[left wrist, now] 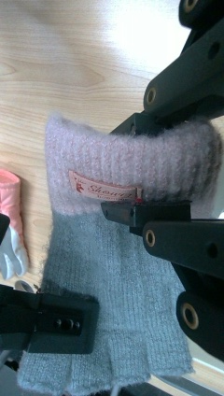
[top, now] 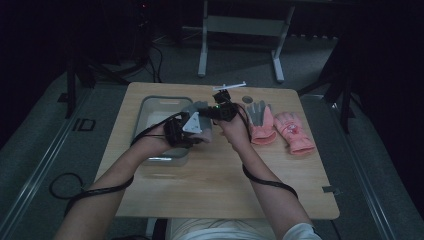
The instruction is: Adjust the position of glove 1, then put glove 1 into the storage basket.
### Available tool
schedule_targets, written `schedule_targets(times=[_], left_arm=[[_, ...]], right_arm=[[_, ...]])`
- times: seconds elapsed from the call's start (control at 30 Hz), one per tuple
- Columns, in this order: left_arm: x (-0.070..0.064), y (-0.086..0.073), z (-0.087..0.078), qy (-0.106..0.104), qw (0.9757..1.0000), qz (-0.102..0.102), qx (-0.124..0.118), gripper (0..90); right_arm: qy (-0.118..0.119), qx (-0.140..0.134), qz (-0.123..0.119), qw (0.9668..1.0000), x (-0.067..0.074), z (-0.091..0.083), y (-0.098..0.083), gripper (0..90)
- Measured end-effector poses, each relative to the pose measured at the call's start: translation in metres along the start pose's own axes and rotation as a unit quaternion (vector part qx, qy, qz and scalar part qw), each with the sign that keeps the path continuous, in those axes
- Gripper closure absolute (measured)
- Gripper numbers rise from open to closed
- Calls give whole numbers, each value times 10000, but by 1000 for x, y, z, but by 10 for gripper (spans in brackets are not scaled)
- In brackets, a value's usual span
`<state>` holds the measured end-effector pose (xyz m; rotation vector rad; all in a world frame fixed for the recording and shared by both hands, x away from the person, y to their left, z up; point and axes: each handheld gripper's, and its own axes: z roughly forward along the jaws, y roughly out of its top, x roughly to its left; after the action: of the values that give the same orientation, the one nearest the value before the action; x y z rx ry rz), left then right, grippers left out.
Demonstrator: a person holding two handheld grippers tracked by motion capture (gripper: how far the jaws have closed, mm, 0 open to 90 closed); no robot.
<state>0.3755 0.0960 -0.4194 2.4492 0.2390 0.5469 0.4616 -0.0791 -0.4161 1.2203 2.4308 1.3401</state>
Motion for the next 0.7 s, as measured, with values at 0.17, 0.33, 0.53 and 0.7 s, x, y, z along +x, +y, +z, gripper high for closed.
schedule_targets(times=[0.17, 0.33, 0.53, 0.7], left_arm=[[5, -13, -11, 30, 9999, -49, 116, 686], [11, -28, -21, 54, 9997, -40, 214, 686], [22, -48, -25, 19, 9991, 24, 431, 685], [30, -67, -20, -27, 9985, 18, 544, 684]], right_arm=[[74, 43, -145, 9999, 18, 16, 11, 743], [181, 71, -144, 9997, 28, 31, 17, 743], [351, 71, -114, 9993, 36, 55, 21, 743], [371, 143, -68, 9992, 39, 79, 22, 742]])
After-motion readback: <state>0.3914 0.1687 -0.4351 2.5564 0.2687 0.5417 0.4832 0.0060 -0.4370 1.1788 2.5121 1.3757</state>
